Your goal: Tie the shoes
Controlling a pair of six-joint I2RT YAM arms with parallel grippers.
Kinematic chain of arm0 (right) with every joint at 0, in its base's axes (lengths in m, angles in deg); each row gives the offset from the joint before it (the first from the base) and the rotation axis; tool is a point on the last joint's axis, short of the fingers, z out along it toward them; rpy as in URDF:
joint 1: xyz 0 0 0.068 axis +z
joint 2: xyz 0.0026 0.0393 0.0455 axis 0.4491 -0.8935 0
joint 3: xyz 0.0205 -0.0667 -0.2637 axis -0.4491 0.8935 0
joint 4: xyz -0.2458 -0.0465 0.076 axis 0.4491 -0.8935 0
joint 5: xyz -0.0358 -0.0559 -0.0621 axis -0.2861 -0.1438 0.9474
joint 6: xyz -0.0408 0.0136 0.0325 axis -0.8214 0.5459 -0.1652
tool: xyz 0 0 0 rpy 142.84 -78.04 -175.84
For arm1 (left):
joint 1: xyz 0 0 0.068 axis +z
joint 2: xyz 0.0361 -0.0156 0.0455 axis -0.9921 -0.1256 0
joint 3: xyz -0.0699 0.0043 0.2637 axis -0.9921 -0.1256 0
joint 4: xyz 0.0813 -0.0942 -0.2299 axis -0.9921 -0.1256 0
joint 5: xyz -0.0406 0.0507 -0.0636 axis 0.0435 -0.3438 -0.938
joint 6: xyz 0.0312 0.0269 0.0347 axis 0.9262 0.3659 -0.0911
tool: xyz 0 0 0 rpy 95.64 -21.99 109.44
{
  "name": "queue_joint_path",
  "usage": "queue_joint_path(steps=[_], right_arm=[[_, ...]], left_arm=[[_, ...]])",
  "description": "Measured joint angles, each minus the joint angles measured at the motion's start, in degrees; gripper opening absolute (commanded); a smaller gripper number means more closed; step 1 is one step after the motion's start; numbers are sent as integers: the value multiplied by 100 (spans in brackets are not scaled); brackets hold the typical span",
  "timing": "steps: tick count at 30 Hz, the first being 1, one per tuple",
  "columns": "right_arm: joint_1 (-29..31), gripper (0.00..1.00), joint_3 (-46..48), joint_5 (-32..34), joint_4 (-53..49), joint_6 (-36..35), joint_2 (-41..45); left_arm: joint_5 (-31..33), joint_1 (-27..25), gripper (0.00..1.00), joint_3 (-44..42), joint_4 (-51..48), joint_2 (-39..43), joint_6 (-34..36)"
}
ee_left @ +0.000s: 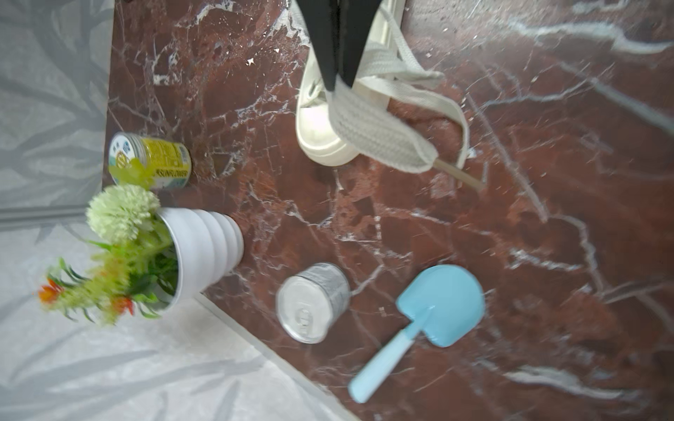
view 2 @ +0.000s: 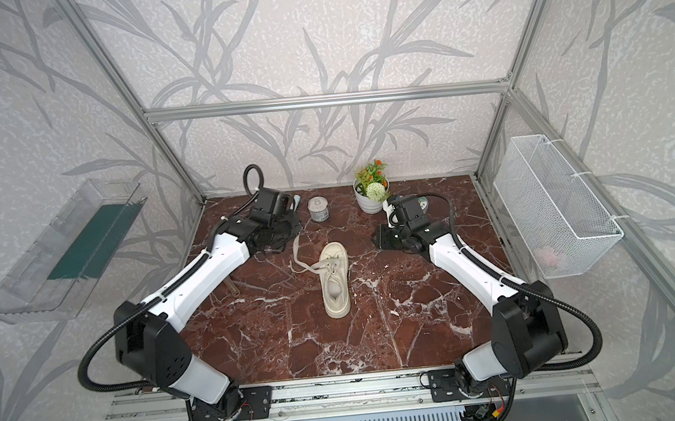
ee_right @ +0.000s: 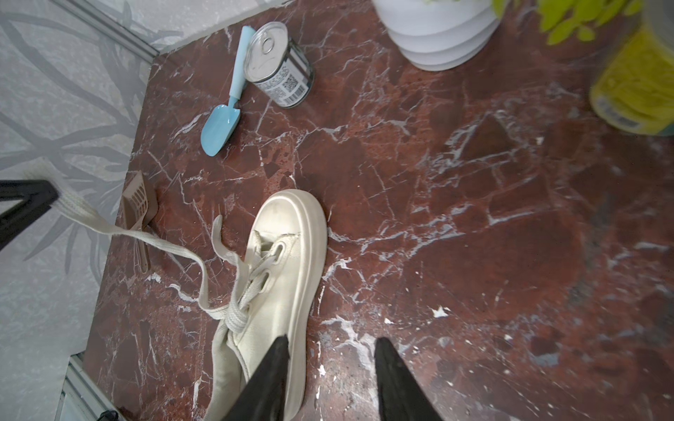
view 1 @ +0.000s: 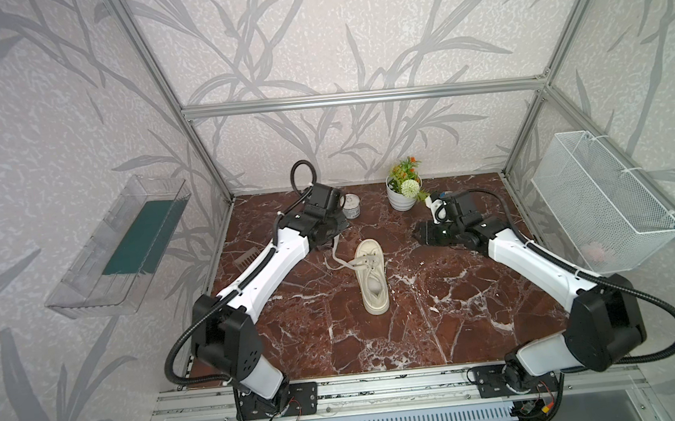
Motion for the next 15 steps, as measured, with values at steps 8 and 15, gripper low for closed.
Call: queue_joint_path(steps=[8, 15], right_arm=[[-599, 41, 498, 197, -107, -2, 909], [-1086, 41, 702, 363, -256, -4, 1377]], left_arm=[[286, -1121, 0, 2168, -850, -1611, 1373], [264, -1698, 0, 2730, -1228, -2269, 1814]])
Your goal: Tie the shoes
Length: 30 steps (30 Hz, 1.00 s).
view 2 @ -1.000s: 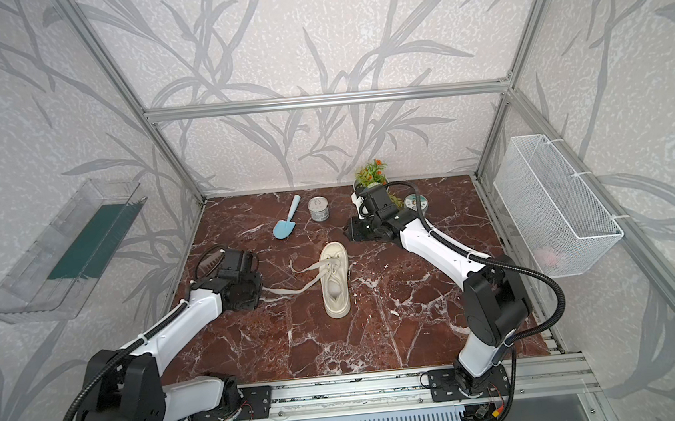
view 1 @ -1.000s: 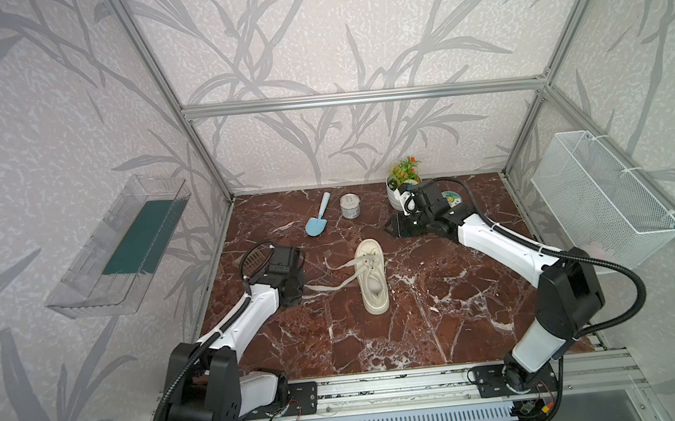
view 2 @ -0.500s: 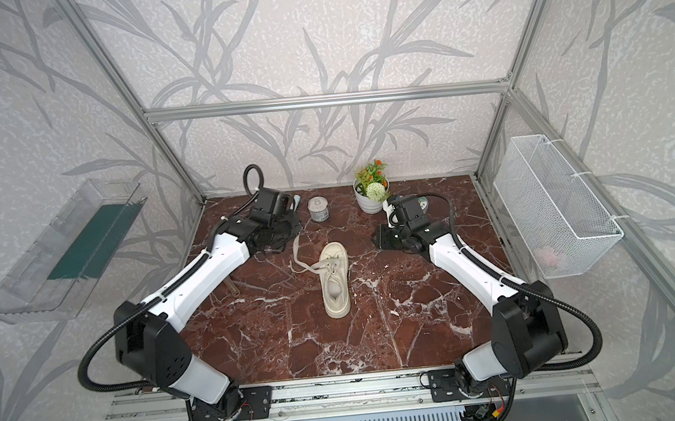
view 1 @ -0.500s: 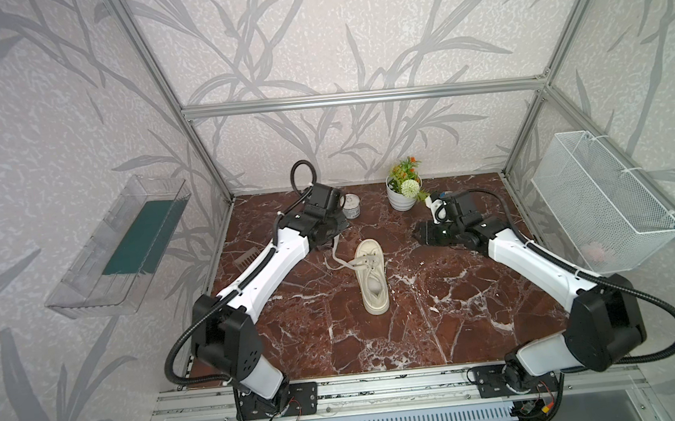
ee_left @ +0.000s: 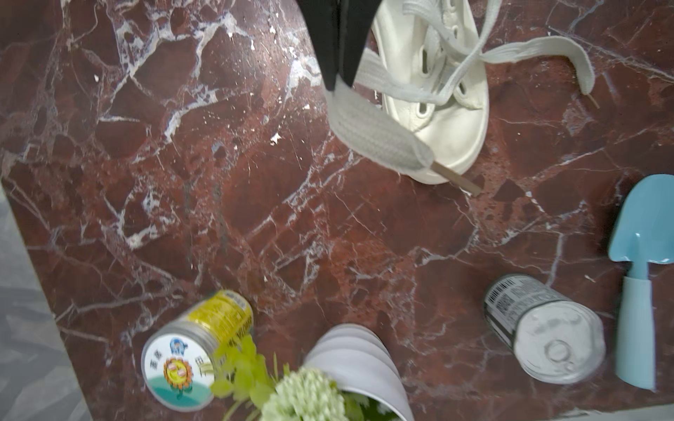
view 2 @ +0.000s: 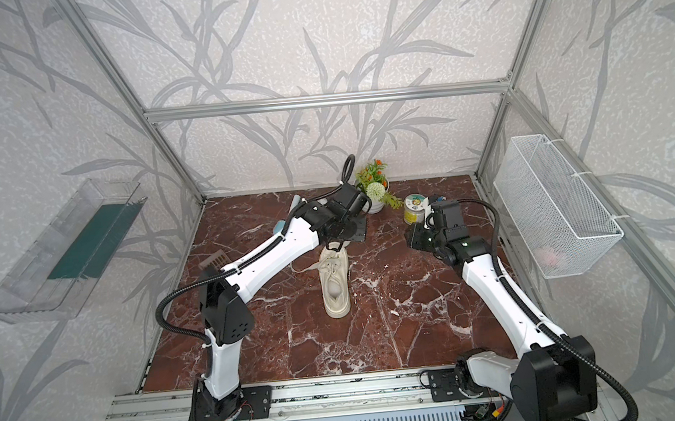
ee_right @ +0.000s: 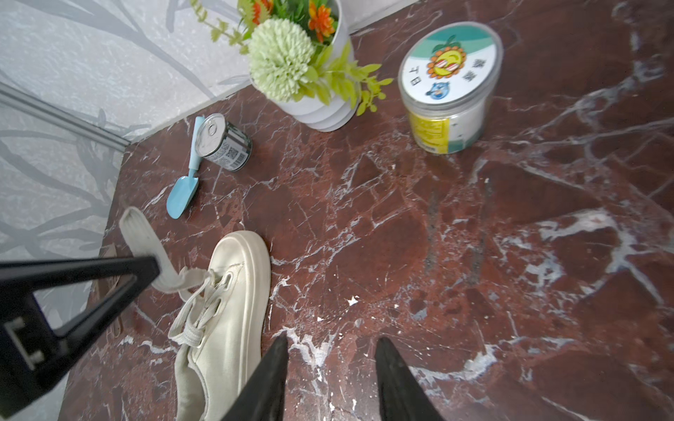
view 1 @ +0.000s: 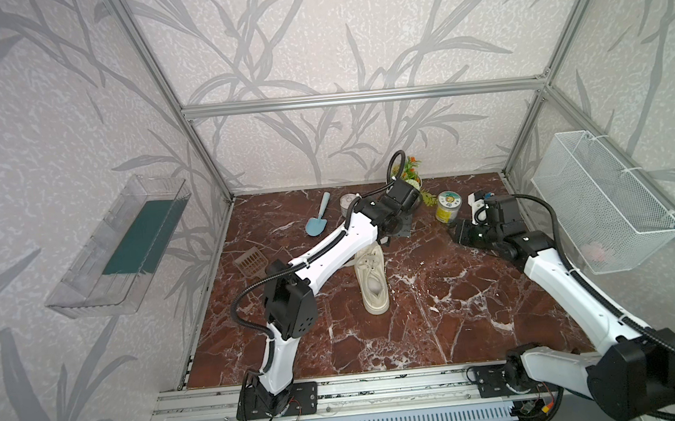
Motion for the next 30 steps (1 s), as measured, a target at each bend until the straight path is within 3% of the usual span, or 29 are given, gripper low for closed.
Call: queue_joint_path(steps=[17, 19, 22, 26, 30], right_arm=[[-208, 41, 35, 90, -127, -2, 81], [-208, 41, 44, 94, -133, -4, 81], [-208, 42, 46, 105, -160, -4, 81], [-212, 42, 46, 105, -166, -15, 81], [-216, 43, 46, 127, -173, -26, 81]], left_arm=[[-280, -933, 0, 365, -431, -621, 448], [-330, -1003, 9, 365, -433, -651, 501], [-339, -1104, 31, 350, -426, -667, 664], [-330, -1165, 41, 321, -422, -667, 822], [-302, -1189, 42, 205, -365, -643, 940]])
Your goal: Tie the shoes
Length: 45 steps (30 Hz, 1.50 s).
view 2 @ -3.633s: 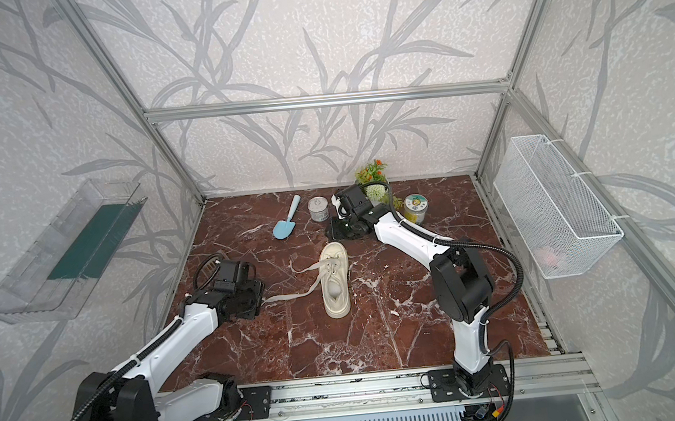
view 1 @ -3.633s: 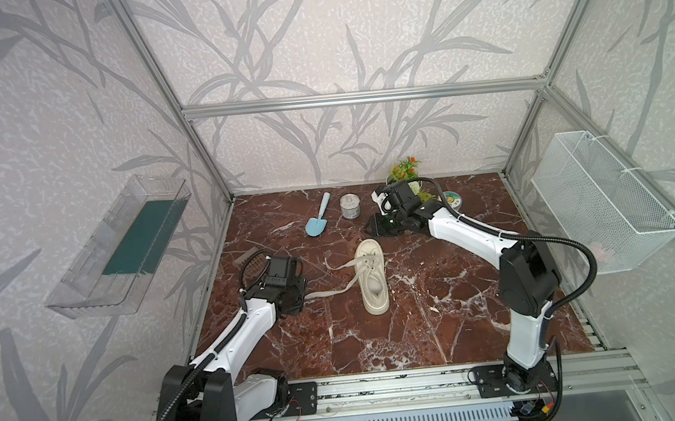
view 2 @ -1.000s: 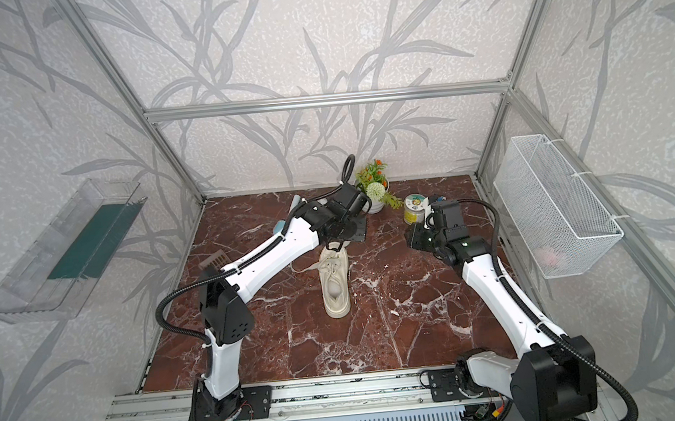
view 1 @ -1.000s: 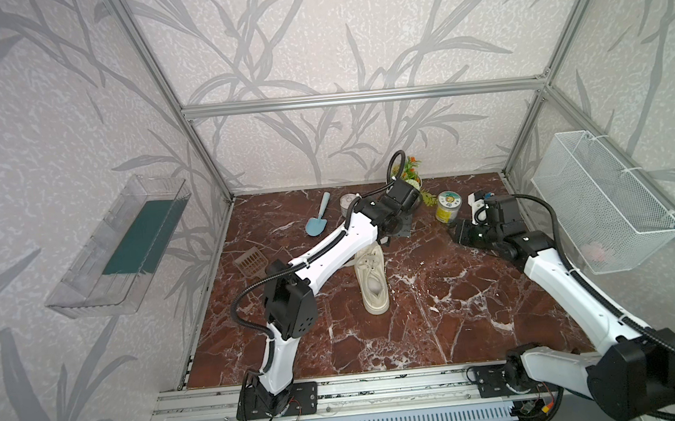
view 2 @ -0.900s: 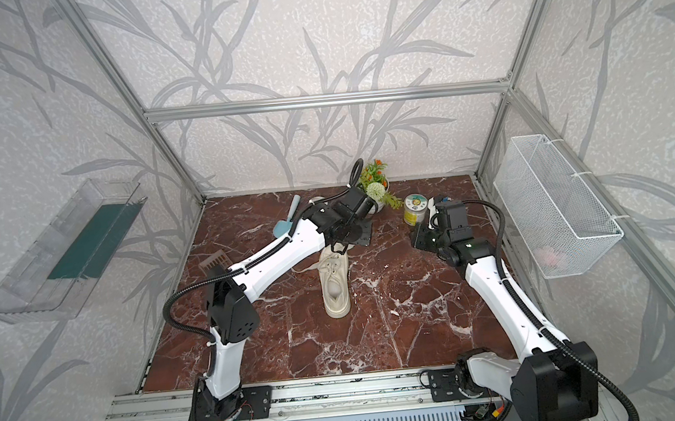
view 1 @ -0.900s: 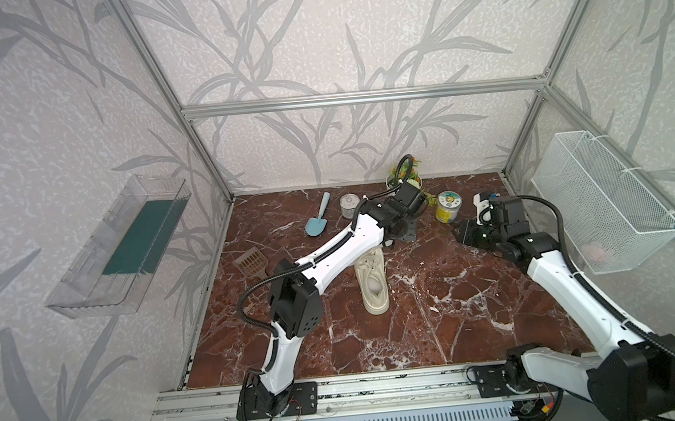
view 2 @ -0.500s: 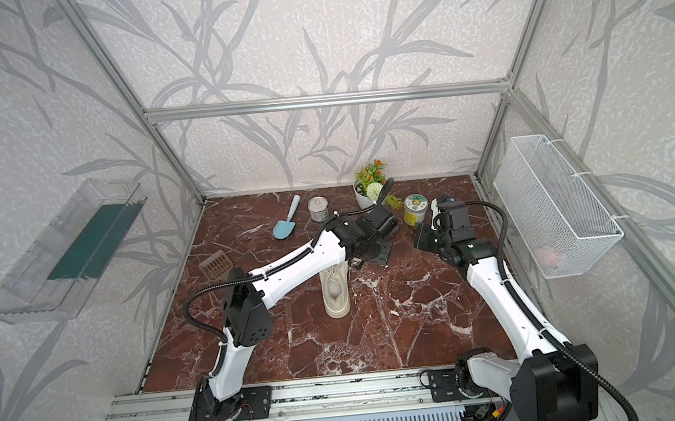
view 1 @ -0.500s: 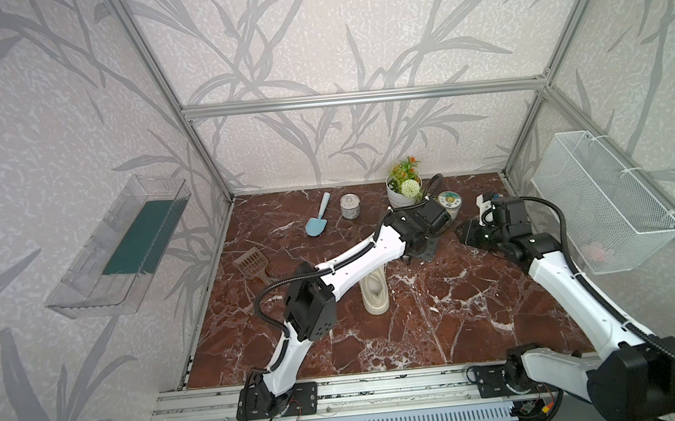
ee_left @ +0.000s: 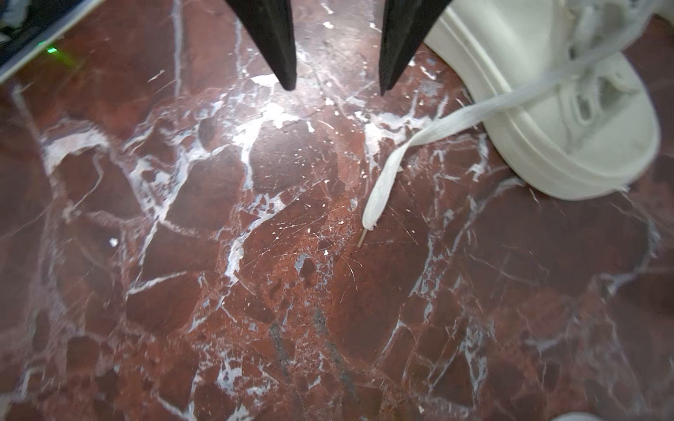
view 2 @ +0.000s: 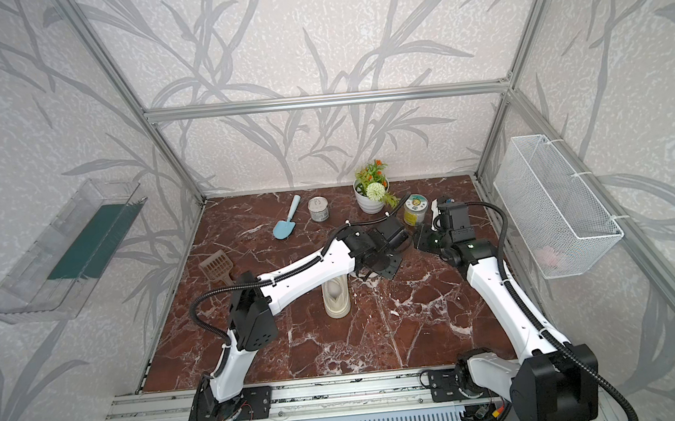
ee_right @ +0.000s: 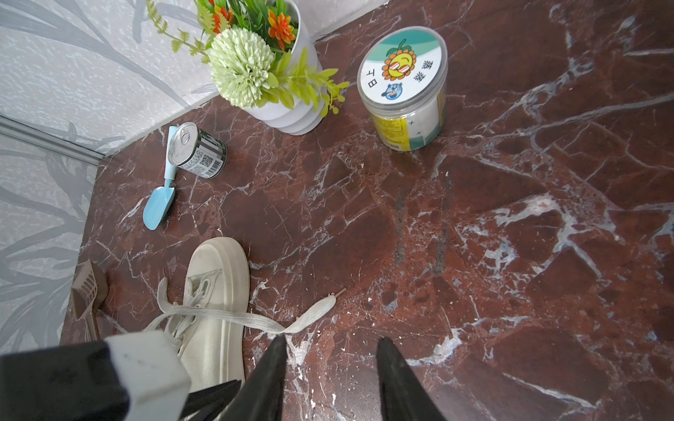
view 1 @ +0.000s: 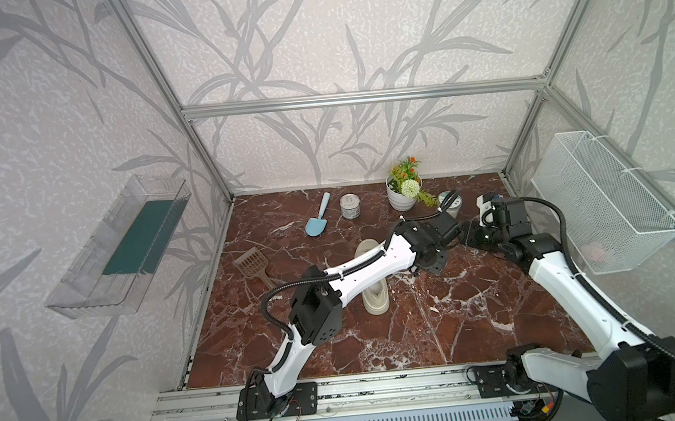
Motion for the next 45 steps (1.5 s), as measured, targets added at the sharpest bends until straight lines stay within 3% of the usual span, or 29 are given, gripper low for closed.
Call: queue_joint_path(steps=[13, 20, 26, 31, 39, 45], right_arm=[[-11, 47, 87, 63, -33, -37, -2], [-11, 48, 107, -136, 13, -186, -199], [337, 50, 44, -459, 9, -533, -1147], [837, 53, -208, -695, 22, -688, -2065], [1274, 70, -964, -988, 24, -1161, -3095], [1447, 76, -1355, -1108, 55, -1484, -3742]], left_arm=[[433, 101, 42, -490, 81, 494, -4], [341, 522, 42, -1001, 369, 1139, -120], [17, 1303, 42, -1869, 763, 1805, -417], [-50, 1923, 43, -3198, 1292, 2699, -586], [-151, 2614, 43, -4535, 1711, 3873, -815], [-175, 3016, 43, -5268, 1781, 4389, -927]])
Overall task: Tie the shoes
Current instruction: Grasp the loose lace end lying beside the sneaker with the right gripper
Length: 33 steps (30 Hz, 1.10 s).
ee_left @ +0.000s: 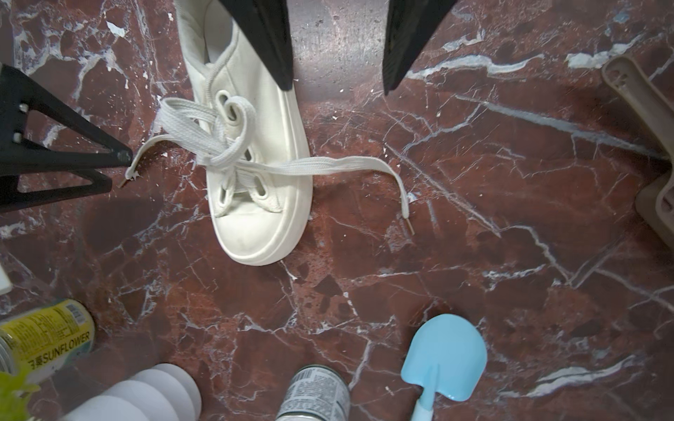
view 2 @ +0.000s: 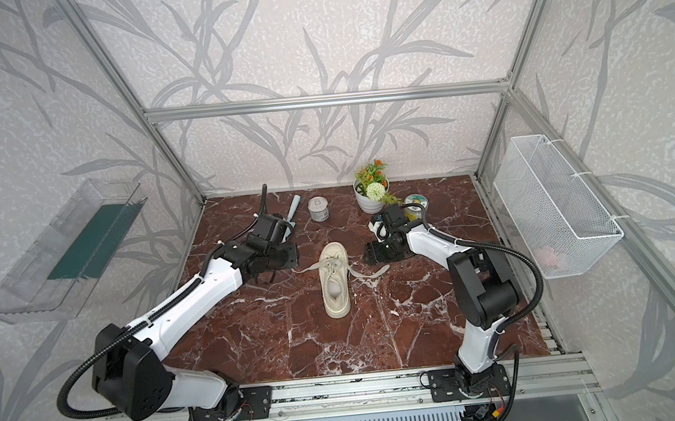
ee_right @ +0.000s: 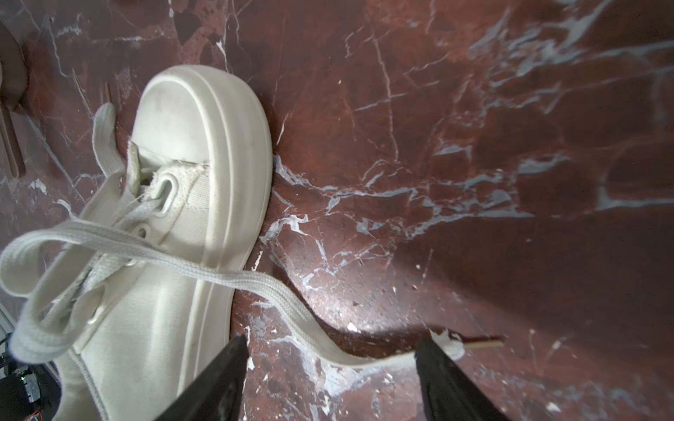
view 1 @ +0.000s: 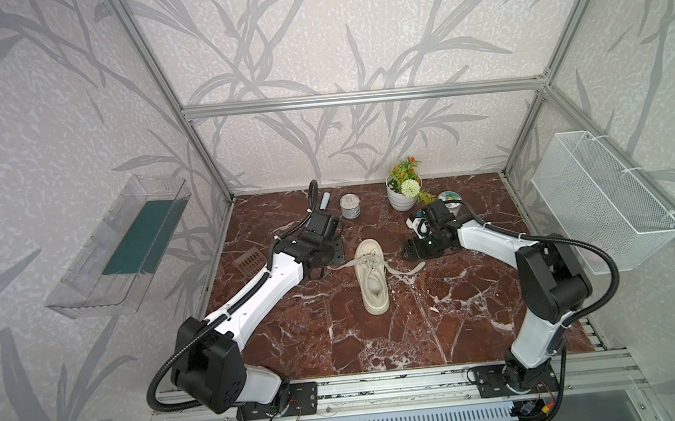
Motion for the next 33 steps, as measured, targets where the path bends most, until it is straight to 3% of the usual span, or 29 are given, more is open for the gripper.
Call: queue_joint_path(steps=[14, 25, 33], right_arm=[[22, 81, -2, -92, -109, -315, -420], [70, 80, 942, -74, -282, -400, 356], [553, 74, 1270, 420, -616, -372, 708]], left_arm=[[-37, 129, 43, -459, 20, 411, -138], [-236, 133, 43, -514, 153, 407, -138], [-509, 133, 43, -590, 341, 332, -144]])
